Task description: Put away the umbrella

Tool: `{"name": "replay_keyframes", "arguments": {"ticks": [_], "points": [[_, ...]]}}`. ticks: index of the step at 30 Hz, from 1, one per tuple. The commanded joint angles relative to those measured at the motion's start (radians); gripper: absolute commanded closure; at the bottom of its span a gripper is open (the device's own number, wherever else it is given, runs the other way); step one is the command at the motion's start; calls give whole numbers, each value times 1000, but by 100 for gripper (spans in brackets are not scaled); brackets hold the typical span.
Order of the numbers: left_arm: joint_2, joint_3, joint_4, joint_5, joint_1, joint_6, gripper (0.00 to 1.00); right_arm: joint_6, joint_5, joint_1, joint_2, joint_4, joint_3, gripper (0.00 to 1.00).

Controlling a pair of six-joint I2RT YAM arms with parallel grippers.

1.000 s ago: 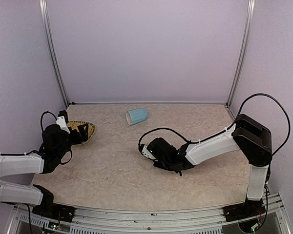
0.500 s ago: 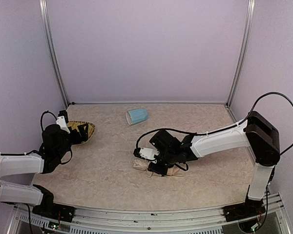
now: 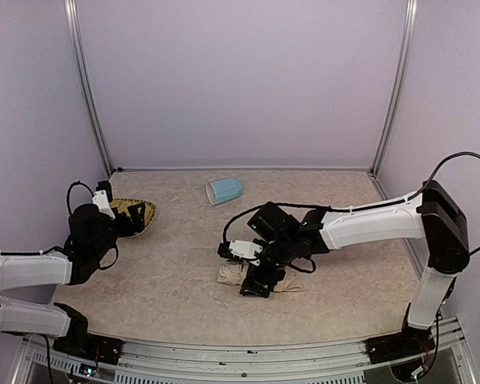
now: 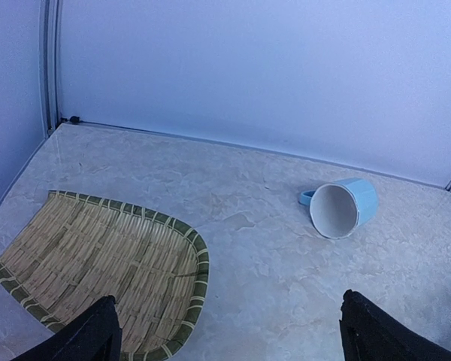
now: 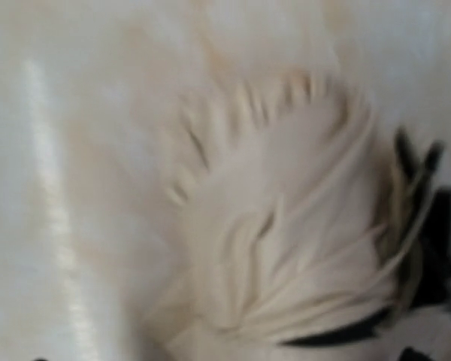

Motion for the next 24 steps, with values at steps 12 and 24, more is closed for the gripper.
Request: {"name": "replay_keyframes", "arguments": {"ticks": [12,24], "points": [[-43,38,-91,-163,19,55,1,392,-99,-755,-576,500,-408,0],[6,15,-26,-371,69,150,1,579,331,-1056,-820,881,-908,0]]}}
